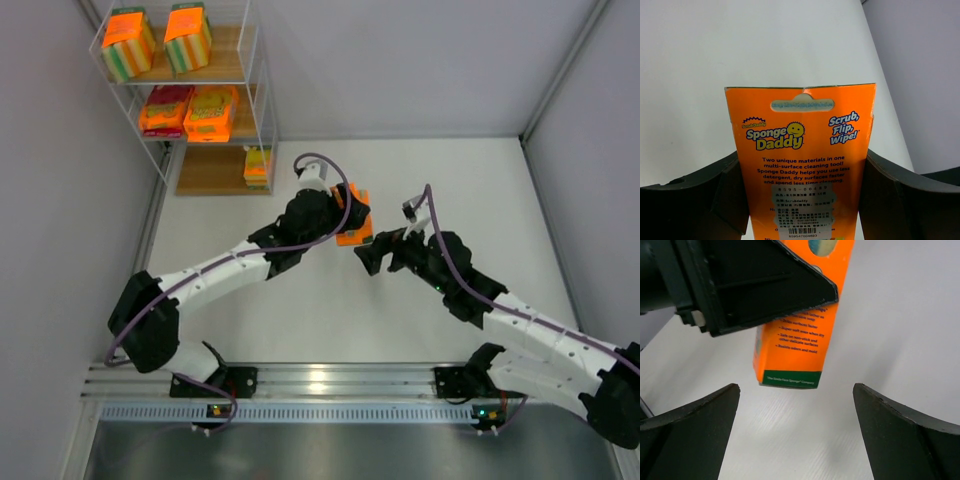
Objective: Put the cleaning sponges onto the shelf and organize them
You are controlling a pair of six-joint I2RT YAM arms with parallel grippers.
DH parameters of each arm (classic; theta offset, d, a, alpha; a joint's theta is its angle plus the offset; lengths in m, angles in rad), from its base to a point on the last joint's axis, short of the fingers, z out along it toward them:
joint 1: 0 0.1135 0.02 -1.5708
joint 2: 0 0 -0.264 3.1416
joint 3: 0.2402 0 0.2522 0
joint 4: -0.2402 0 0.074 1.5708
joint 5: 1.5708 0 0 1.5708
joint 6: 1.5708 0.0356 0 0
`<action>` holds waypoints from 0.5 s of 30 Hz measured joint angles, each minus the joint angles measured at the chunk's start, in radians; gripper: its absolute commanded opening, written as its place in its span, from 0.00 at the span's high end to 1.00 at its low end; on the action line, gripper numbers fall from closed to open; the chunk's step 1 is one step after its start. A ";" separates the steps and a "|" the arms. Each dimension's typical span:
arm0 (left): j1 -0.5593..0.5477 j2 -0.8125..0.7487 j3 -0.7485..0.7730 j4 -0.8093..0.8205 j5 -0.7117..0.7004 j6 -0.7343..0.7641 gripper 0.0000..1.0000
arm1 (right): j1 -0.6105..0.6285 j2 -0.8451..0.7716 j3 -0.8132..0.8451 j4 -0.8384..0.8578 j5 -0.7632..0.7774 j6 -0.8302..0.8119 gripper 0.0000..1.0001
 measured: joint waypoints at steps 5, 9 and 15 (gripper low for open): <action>-0.002 -0.040 0.000 0.001 0.020 -0.028 0.31 | 0.000 0.037 0.001 0.000 0.022 -0.009 0.01; -0.006 -0.061 -0.002 0.002 0.042 -0.040 0.31 | 0.000 0.072 0.023 -0.008 0.049 -0.014 0.01; -0.007 -0.128 -0.081 0.038 0.015 -0.059 0.31 | 0.013 0.056 0.033 -0.042 0.063 -0.023 0.01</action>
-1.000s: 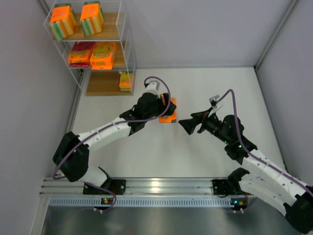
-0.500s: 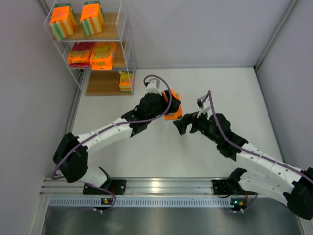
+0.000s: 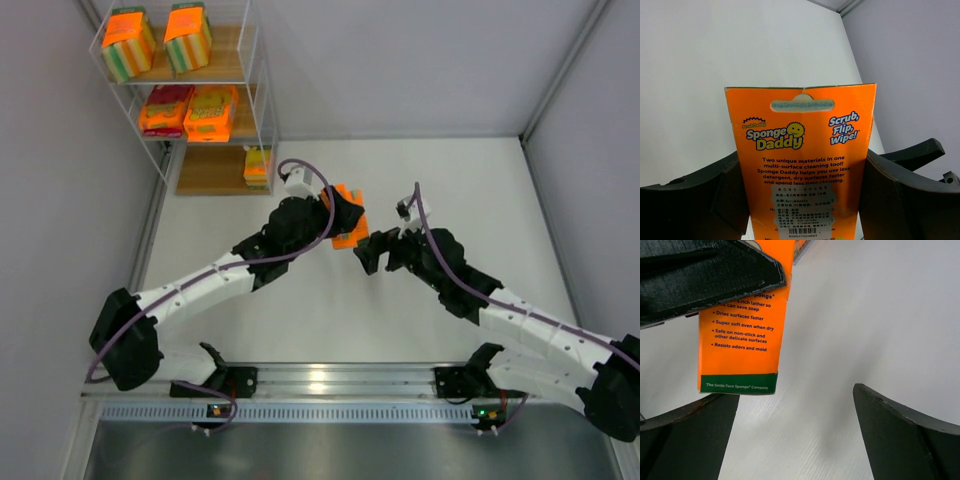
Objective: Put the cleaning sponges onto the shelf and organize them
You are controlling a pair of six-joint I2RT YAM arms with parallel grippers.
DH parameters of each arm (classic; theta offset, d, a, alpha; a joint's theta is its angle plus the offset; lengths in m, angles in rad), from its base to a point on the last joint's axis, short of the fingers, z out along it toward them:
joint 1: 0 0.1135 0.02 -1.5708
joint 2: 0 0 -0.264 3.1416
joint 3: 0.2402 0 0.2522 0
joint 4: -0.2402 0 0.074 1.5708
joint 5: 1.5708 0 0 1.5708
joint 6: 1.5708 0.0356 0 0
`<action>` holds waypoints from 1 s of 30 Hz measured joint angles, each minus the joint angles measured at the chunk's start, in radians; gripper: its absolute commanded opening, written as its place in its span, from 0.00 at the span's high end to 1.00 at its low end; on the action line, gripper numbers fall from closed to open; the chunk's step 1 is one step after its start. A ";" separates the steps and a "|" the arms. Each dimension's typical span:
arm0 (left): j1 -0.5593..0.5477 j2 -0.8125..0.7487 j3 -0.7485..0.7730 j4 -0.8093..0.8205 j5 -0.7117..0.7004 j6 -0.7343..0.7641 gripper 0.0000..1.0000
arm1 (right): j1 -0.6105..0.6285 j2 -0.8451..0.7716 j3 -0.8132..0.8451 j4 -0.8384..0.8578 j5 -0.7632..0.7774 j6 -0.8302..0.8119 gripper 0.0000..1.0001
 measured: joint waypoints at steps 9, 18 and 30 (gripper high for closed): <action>-0.004 -0.017 -0.024 -0.001 -0.014 -0.002 0.31 | 0.011 -0.035 0.000 0.027 -0.119 0.069 0.01; -0.029 -0.011 -0.028 -0.002 -0.008 -0.008 0.31 | 0.041 0.016 0.039 0.010 0.020 0.097 0.00; -0.034 -0.078 -0.075 -0.008 -0.016 -0.019 0.29 | 0.069 0.041 0.005 0.137 0.002 0.006 0.41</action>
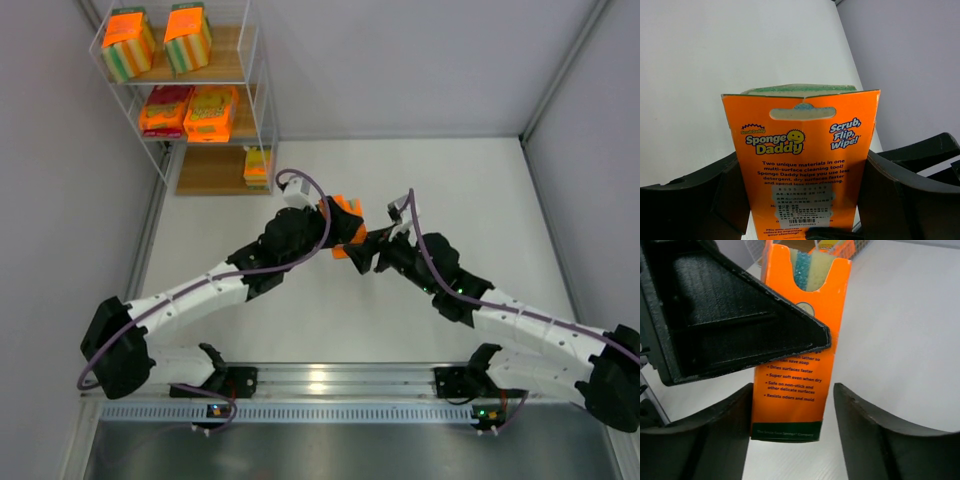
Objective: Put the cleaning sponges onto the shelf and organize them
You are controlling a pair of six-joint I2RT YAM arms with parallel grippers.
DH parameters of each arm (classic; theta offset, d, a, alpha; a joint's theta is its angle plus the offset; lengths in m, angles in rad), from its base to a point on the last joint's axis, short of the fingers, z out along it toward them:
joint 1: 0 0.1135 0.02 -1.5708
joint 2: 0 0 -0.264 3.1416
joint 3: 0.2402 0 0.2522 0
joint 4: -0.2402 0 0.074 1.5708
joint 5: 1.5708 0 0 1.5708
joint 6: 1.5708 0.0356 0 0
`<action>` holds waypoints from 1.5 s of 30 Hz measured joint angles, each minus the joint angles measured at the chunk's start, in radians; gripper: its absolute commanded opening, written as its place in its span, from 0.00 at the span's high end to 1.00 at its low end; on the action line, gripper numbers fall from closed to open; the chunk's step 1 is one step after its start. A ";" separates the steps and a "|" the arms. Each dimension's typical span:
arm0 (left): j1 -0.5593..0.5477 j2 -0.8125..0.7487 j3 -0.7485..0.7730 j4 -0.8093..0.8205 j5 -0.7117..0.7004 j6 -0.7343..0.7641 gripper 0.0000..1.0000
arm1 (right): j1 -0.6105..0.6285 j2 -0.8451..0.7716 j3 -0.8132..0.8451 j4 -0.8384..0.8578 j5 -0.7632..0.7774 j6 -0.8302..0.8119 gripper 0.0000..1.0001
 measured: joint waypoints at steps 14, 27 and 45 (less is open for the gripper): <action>-0.010 -0.046 0.081 -0.243 0.057 0.028 0.02 | -0.007 -0.055 -0.126 0.107 -0.078 -0.191 0.67; 0.291 -0.206 0.222 -0.607 0.222 -0.083 0.02 | 0.029 -0.013 -0.181 0.210 0.173 -0.500 0.67; 0.508 -0.124 0.314 -0.760 0.542 -0.133 0.04 | 0.301 0.341 -0.191 0.951 0.537 -1.180 0.58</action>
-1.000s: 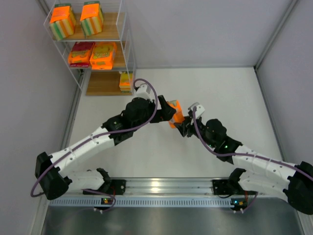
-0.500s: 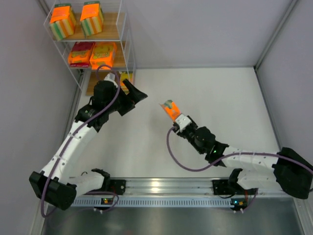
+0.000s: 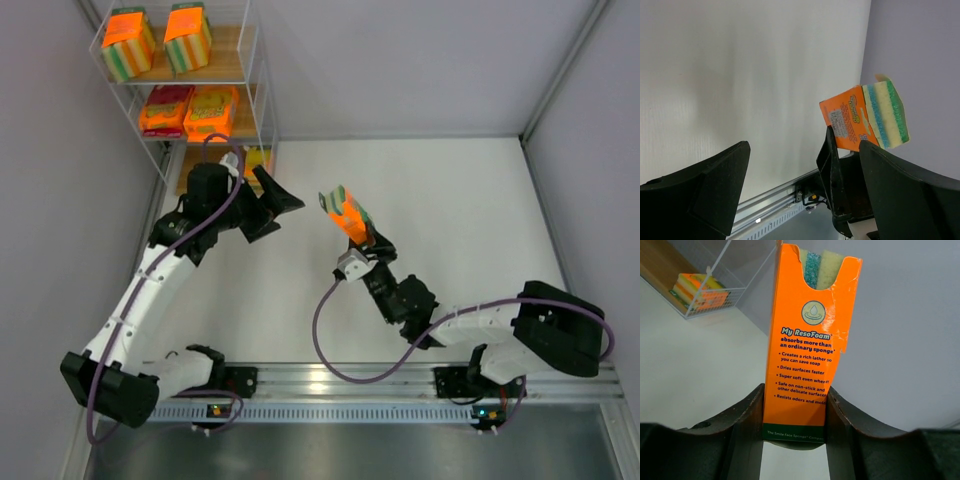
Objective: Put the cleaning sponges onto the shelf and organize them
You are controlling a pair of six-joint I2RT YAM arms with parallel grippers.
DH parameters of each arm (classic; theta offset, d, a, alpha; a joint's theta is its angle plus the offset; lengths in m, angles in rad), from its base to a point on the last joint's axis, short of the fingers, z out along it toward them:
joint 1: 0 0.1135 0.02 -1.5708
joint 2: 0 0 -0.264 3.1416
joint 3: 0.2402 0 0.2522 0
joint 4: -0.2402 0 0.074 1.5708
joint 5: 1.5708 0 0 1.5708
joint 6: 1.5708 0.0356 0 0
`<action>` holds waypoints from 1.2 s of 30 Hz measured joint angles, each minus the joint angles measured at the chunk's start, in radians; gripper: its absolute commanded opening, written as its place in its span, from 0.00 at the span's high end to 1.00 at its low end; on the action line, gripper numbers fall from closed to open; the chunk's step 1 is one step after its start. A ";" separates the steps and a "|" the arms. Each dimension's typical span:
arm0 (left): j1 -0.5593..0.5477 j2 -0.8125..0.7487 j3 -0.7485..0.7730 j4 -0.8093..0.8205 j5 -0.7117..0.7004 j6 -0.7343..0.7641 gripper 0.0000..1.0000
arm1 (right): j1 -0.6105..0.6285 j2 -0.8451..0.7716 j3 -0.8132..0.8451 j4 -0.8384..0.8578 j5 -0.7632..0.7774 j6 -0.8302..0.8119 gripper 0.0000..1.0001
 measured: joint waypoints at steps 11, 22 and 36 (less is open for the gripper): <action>0.003 -0.016 -0.003 -0.012 0.035 0.012 0.08 | 0.069 0.074 0.002 0.056 0.026 -0.113 0.53; 0.002 -0.003 -0.038 -0.018 0.086 0.011 0.20 | 0.105 0.128 0.022 0.071 0.040 -0.188 0.49; 0.000 0.028 -0.037 -0.019 0.134 0.006 0.02 | 0.145 0.216 0.043 0.075 0.051 -0.296 0.49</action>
